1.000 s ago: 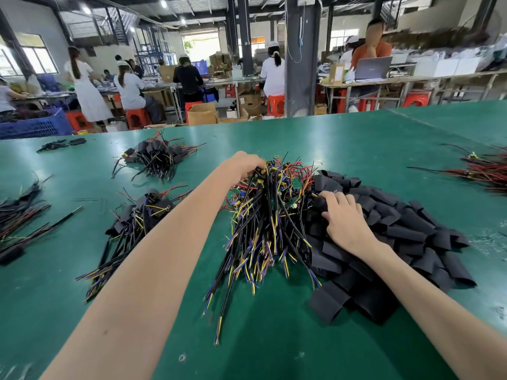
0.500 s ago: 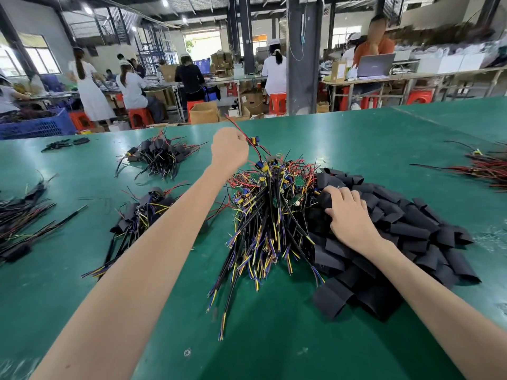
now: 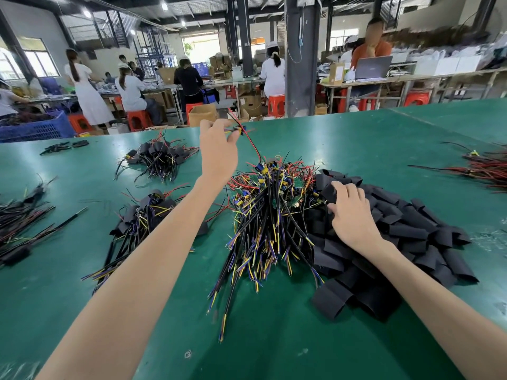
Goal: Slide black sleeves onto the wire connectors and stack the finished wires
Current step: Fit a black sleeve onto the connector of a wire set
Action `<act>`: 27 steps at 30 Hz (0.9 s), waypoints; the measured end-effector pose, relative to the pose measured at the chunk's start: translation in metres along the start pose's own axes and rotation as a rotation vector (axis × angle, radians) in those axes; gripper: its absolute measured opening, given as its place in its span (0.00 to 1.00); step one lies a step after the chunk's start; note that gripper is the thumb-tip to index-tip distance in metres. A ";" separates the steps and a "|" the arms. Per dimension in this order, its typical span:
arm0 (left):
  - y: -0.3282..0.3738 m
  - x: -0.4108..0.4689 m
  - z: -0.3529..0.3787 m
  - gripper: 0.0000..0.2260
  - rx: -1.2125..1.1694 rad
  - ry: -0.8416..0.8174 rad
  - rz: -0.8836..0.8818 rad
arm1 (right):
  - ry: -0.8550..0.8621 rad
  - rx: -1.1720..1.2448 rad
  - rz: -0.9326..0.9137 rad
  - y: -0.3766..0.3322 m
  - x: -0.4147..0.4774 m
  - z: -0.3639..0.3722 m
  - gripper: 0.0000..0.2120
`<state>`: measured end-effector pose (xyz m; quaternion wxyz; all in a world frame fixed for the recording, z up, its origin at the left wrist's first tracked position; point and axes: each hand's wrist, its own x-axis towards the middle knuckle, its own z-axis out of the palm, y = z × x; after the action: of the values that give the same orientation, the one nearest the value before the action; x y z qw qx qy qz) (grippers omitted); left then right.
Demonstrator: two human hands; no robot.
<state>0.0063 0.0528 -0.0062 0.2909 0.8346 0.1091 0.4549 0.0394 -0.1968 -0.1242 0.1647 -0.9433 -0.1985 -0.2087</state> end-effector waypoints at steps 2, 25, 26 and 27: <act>-0.001 0.002 -0.003 0.11 0.029 0.057 0.017 | 0.014 0.003 0.002 0.000 0.001 0.000 0.22; -0.025 -0.086 -0.061 0.12 -0.121 -0.273 -0.010 | 0.238 0.159 -0.218 -0.029 -0.008 -0.022 0.25; -0.027 -0.094 -0.062 0.11 -0.129 -0.262 -0.004 | 0.218 0.176 -0.228 -0.031 -0.009 -0.022 0.25; -0.028 -0.100 -0.062 0.09 -0.138 -0.248 0.003 | 0.200 0.186 -0.238 -0.033 -0.010 -0.021 0.25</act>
<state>-0.0985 0.0552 -0.0662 0.3581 0.8627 0.0393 0.3550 0.0094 -0.1802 -0.1031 0.2443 -0.8684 -0.3099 -0.3002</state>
